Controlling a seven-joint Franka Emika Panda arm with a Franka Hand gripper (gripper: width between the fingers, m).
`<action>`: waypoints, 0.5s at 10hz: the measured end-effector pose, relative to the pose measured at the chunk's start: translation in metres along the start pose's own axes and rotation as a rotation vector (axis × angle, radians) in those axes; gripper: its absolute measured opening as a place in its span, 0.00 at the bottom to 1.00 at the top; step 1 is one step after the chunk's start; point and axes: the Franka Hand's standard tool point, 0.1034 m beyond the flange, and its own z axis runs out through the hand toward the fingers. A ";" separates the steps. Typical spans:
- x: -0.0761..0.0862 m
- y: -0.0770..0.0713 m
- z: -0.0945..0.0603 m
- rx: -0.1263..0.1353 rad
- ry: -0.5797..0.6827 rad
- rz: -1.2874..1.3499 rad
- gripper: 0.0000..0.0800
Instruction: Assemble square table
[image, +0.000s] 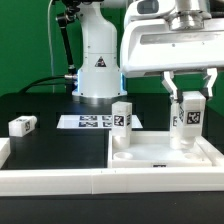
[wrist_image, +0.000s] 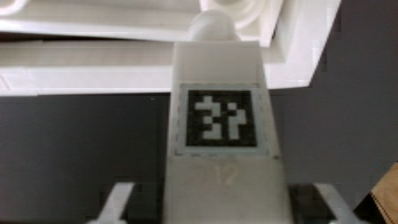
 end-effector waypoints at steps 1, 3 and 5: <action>0.003 0.000 0.000 -0.002 0.030 -0.001 0.36; 0.001 0.000 0.002 -0.003 0.038 -0.004 0.36; 0.002 -0.001 0.003 -0.005 0.066 -0.007 0.36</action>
Offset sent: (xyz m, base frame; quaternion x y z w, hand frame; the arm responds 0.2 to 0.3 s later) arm -0.0022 0.0012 -0.0012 -0.0033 0.0069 -0.0013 1.0000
